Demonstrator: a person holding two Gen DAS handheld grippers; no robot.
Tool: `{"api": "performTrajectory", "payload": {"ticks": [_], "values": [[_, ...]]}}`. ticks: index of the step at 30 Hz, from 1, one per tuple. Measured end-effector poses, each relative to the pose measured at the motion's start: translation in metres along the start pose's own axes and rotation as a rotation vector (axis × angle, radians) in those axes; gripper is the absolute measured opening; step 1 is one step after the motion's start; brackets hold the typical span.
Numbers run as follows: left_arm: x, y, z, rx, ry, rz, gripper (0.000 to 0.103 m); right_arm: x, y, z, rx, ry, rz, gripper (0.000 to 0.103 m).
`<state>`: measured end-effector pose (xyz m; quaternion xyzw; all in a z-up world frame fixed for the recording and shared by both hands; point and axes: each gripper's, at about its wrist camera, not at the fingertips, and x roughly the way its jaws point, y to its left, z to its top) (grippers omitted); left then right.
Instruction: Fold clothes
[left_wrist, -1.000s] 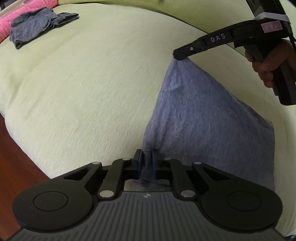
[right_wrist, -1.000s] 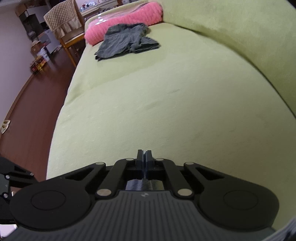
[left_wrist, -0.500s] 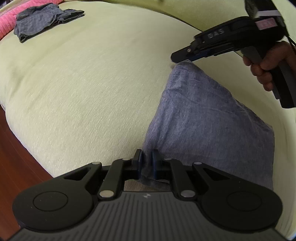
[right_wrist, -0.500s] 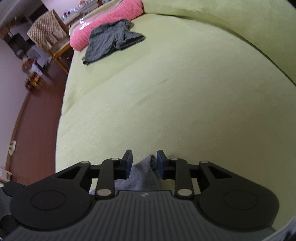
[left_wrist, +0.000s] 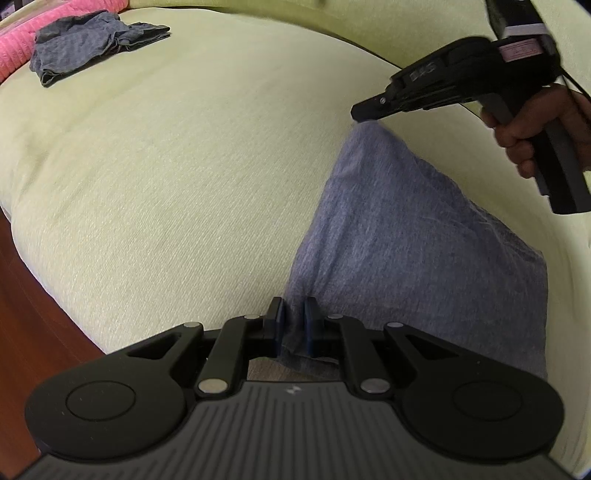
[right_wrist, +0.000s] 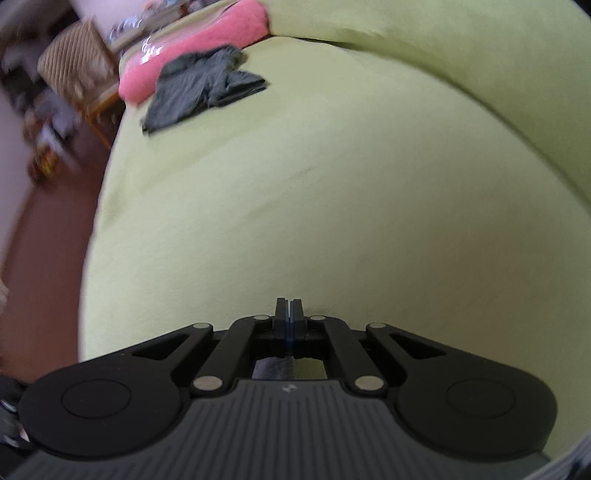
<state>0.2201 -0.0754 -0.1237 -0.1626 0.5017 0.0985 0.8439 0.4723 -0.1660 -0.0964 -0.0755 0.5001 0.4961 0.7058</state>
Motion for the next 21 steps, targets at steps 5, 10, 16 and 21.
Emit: {"api": "performTrajectory", "payload": {"ticks": [5, 10, 16, 21], "values": [[-0.001, 0.002, 0.0, -0.006, 0.002, -0.001, 0.012, -0.009, 0.005, 0.0, 0.023, 0.011, 0.012, 0.033], [-0.005, 0.004, 0.0, 0.003, -0.001, -0.002, 0.012, 0.005, 0.016, -0.003, -0.05, 0.045, -0.007, 0.0], [-0.007, 0.006, -0.002, 0.001, -0.01, -0.003, 0.013, 0.0, 0.005, -0.009, -0.037, -0.016, -0.086, 0.0], [-0.009, 0.005, -0.002, -0.002, -0.012, -0.002, 0.013, 0.008, 0.001, -0.02, -0.061, -0.034, -0.116, 0.0]]}}
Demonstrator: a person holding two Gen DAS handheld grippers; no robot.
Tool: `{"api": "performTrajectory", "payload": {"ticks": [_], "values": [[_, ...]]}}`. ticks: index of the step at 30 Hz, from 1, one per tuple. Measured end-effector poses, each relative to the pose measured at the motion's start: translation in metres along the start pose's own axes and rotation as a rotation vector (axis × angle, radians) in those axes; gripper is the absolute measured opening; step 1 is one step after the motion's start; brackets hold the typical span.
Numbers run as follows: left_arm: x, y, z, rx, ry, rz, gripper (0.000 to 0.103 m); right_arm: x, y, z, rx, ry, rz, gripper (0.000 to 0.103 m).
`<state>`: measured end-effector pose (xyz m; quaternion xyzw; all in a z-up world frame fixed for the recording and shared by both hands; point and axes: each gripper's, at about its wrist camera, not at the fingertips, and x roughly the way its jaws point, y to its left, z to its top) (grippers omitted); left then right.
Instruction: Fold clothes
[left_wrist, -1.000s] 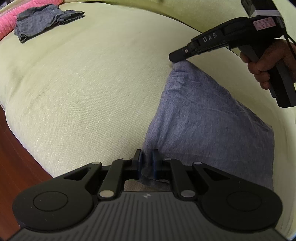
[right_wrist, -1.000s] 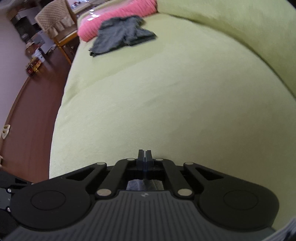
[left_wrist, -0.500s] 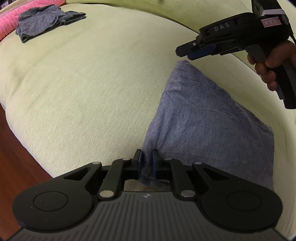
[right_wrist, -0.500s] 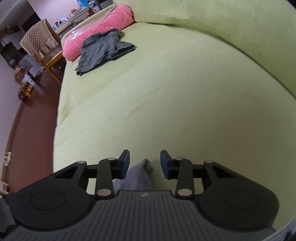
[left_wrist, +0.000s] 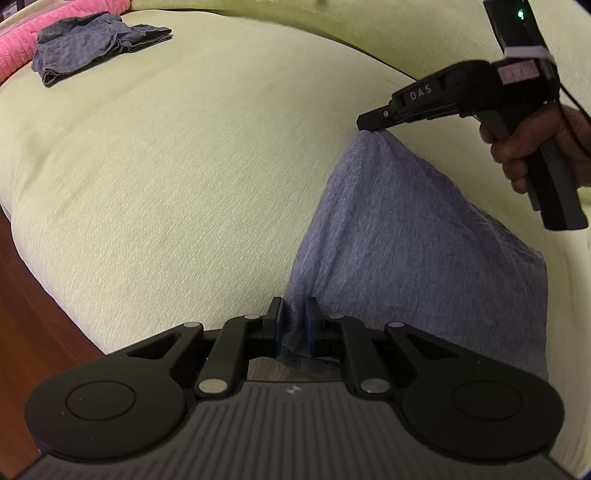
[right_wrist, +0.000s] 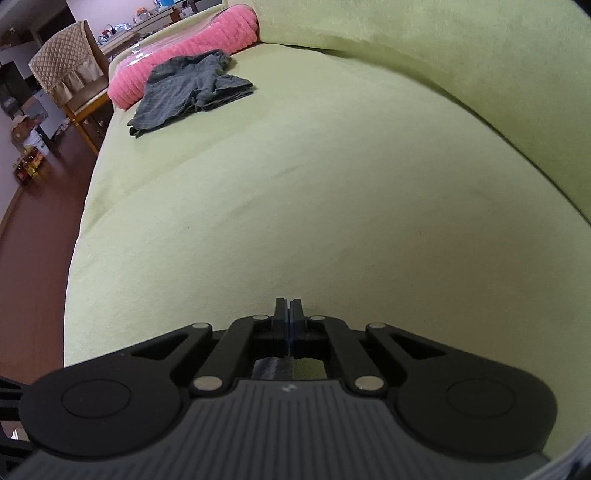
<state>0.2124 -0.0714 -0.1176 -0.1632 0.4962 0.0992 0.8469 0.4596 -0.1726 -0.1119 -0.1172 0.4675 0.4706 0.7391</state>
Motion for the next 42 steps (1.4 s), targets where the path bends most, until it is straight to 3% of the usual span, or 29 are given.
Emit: {"api": "performTrajectory", "payload": {"ticks": [5, 9, 10, 12, 13, 14, 17, 18, 19, 21, 22, 23, 28, 32, 34, 36, 38, 42], "values": [[-0.001, 0.001, 0.002, -0.021, 0.006, 0.001, 0.013, -0.001, 0.01, -0.005, -0.054, -0.048, -0.083, 0.0], [-0.001, 0.002, 0.004, -0.033, 0.011, 0.005, 0.014, -0.001, 0.008, -0.009, -0.001, -0.048, -0.051, 0.0], [-0.001, 0.002, 0.006, -0.034, 0.018, 0.009, 0.014, 0.001, 0.007, -0.006, 0.009, -0.036, -0.02, 0.008], [-0.001, 0.002, 0.008, -0.037, 0.028, 0.011, 0.014, 0.001, 0.006, -0.003, 0.024, -0.026, 0.024, 0.037], [0.0, 0.002, 0.01, -0.041, 0.037, 0.012, 0.015, -0.003, 0.004, 0.001, 0.04, -0.036, 0.061, 0.057], [0.0, 0.002, 0.013, -0.045, 0.046, 0.012, 0.016, -0.004, 0.005, 0.003, 0.04, -0.043, 0.055, 0.061], [-0.002, 0.004, 0.021, -0.053, 0.073, 0.013, 0.018, -0.026, -0.002, 0.009, 0.073, -0.117, -0.049, 0.061], [-0.005, 0.006, 0.023, -0.054, 0.076, 0.016, 0.018, -0.043, -0.012, 0.01, 0.15, -0.151, -0.134, 0.061], [-0.009, 0.009, 0.024, -0.056, 0.075, 0.02, 0.018, -0.053, -0.016, 0.008, 0.177, -0.167, -0.148, 0.06], [-0.02, 0.016, 0.026, -0.053, 0.075, 0.043, 0.019, -0.087, -0.022, -0.007, 0.263, -0.224, -0.152, 0.047], [-0.025, 0.02, 0.026, -0.049, 0.074, 0.059, 0.019, -0.094, -0.022, -0.013, 0.279, -0.226, -0.139, 0.026], [-0.031, 0.024, 0.025, -0.045, 0.073, 0.073, 0.019, -0.101, -0.021, -0.019, 0.297, -0.227, -0.123, 0.015], [-0.046, 0.019, 0.025, -0.029, 0.032, -0.016, 0.019, -0.13, 0.01, -0.09, 0.385, -0.155, -0.026, 0.013], [-0.023, 0.001, 0.021, 0.019, 0.071, -0.07, 0.02, -0.123, 0.022, -0.14, 0.484, -0.107, -0.029, 0.013], [-0.01, 0.003, 0.015, 0.025, 0.109, -0.05, 0.02, -0.124, 0.018, -0.157, 0.518, -0.108, -0.069, 0.014], [-0.006, 0.011, 0.006, 0.042, 0.126, -0.032, 0.021, -0.126, 0.011, -0.17, 0.554, -0.1, -0.105, 0.007], [-0.012, 0.014, 0.007, 0.075, 0.156, -0.001, 0.02, -0.139, -0.005, -0.187, 0.611, -0.126, -0.098, 0.007], [-0.029, 0.018, 0.019, 0.1, 0.149, -0.018, 0.02, -0.155, -0.004, -0.179, 0.625, -0.173, -0.08, 0.014]]}}
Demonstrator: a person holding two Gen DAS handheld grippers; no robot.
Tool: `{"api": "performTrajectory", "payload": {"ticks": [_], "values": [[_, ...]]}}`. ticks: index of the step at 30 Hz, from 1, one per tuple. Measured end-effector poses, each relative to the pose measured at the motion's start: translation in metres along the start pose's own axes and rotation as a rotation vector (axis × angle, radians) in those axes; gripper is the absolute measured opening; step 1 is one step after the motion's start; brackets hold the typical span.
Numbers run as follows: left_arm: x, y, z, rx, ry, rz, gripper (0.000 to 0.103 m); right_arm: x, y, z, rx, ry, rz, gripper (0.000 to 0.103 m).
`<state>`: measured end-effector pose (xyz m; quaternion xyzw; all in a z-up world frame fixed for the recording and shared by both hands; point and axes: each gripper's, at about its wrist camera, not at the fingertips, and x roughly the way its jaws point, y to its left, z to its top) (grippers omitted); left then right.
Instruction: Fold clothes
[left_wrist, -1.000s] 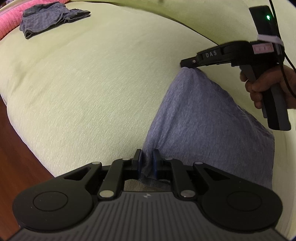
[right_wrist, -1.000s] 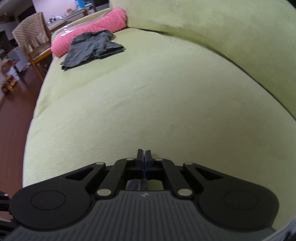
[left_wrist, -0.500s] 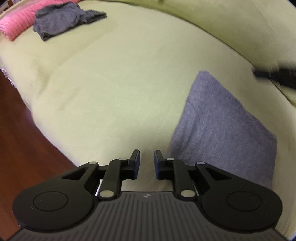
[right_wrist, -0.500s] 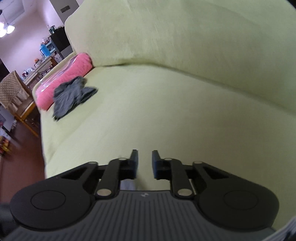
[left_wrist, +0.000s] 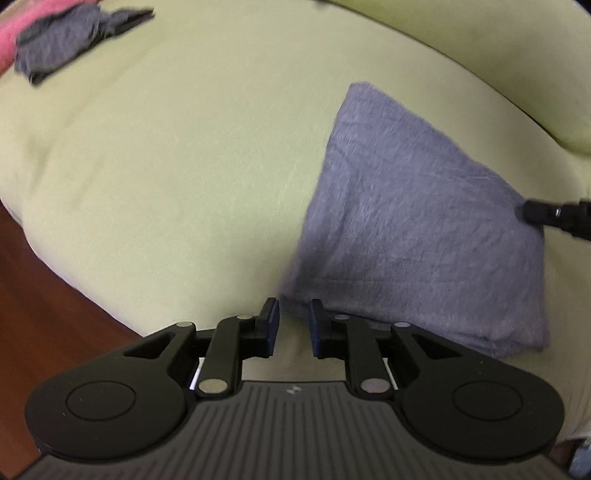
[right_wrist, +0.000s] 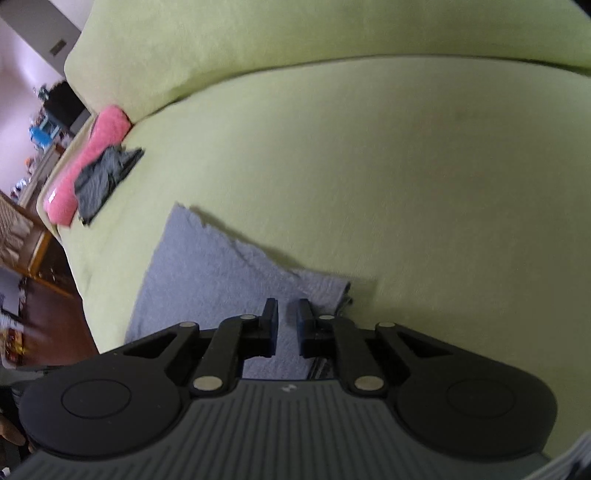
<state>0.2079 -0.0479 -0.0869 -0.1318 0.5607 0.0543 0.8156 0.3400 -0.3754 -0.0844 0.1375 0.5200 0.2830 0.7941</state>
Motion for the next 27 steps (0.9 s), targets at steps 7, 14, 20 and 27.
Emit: {"api": "performTrajectory", "payload": {"ticks": [7, 14, 20, 27], "values": [[0.012, -0.047, 0.007, 0.123, -0.015, -0.124, 0.032, -0.011, 0.04, -0.031, -0.011, 0.032, 0.133, 0.014], [0.028, -0.047, -0.015, 0.246, -0.047, -0.131, 0.033, -0.022, 0.013, -0.109, -0.017, 0.113, -0.014, 0.004], [0.002, -0.061, -0.005, 0.303, -0.057, -0.151, 0.033, -0.043, 0.035, -0.106, -0.011, 0.043, -0.06, 0.011], [0.021, -0.073, -0.04, 0.296, -0.064, -0.092, 0.034, -0.019, 0.029, -0.125, 0.006, -0.001, -0.078, 0.013]]}}
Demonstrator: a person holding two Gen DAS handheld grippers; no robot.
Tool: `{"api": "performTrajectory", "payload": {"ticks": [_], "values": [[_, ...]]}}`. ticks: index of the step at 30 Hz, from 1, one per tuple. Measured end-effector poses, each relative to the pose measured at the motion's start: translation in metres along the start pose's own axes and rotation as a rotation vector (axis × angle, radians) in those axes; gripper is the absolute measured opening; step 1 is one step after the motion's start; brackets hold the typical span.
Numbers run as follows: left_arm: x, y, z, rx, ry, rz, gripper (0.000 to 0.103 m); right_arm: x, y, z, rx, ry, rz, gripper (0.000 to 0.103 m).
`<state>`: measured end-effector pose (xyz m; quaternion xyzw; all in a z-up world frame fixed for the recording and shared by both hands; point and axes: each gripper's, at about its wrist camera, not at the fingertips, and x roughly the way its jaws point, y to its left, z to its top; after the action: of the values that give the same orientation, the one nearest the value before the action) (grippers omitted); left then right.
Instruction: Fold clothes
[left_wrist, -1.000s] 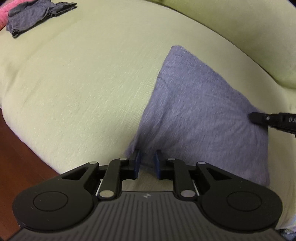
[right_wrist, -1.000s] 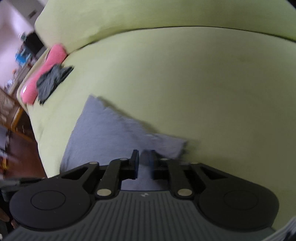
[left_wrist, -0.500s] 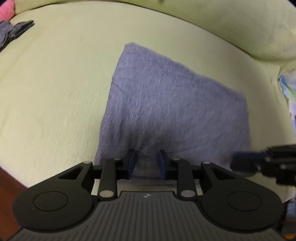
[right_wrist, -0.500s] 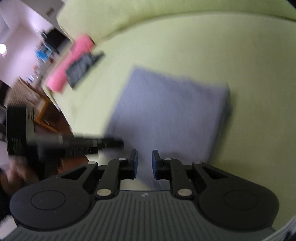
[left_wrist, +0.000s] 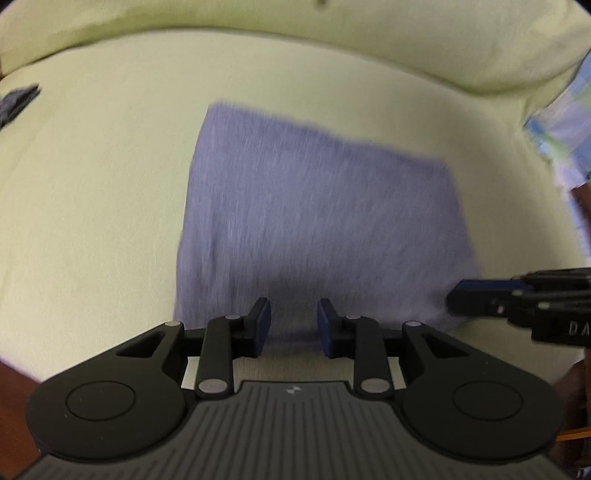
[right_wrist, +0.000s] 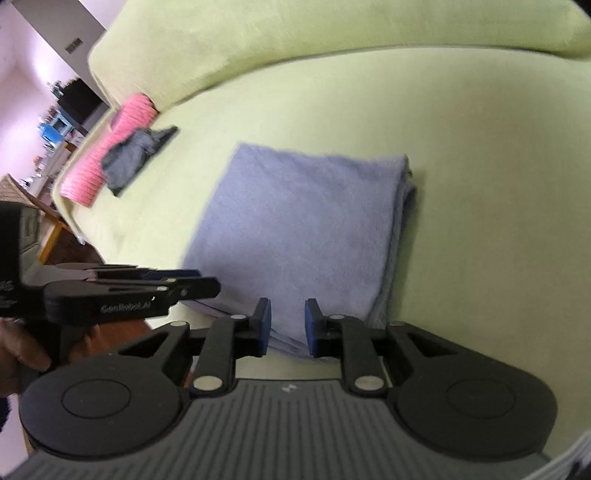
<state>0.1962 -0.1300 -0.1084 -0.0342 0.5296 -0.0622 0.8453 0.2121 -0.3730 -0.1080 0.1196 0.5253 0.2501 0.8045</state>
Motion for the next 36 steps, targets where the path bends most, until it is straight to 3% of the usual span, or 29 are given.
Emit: {"api": "performTrajectory", "payload": {"ticks": [2, 6, 8, 10, 12, 15, 25, 30, 32, 36], "values": [[-0.006, -0.005, -0.011, 0.0, -0.005, 0.042, 0.034, -0.003, -0.003, -0.003, 0.02, -0.007, 0.02, 0.011], [-0.022, -0.008, -0.019, -0.067, 0.065, 0.121, 0.034, -0.017, 0.006, -0.01, -0.02, 0.005, 0.013, 0.016], [-0.033, -0.014, -0.016, -0.105, 0.104, 0.176, 0.034, -0.031, 0.015, -0.009, -0.042, -0.01, -0.02, 0.021], [-0.045, -0.018, -0.014, -0.144, 0.118, 0.213, 0.036, -0.045, 0.026, -0.006, -0.047, -0.031, -0.112, 0.03], [-0.058, -0.023, -0.012, -0.184, 0.114, 0.234, 0.041, -0.056, 0.026, -0.007, -0.04, -0.032, -0.171, 0.03], [-0.063, -0.032, -0.009, -0.197, 0.108, 0.238, 0.043, -0.065, 0.03, -0.008, -0.014, -0.044, -0.216, 0.03], [-0.034, -0.031, 0.011, -0.157, 0.035, 0.216, 0.043, -0.041, 0.063, -0.013, -0.094, -0.162, -0.19, 0.026], [-0.012, -0.018, 0.006, -0.157, 0.038, 0.204, 0.043, -0.015, 0.061, -0.022, -0.092, -0.165, -0.226, 0.026], [-0.004, -0.013, 0.002, -0.15, 0.046, 0.202, 0.045, -0.005, 0.056, -0.026, -0.087, -0.138, -0.23, 0.019], [-0.012, -0.01, 0.001, -0.138, 0.057, 0.199, 0.047, -0.007, 0.057, -0.029, -0.079, -0.134, -0.222, 0.018]]}}
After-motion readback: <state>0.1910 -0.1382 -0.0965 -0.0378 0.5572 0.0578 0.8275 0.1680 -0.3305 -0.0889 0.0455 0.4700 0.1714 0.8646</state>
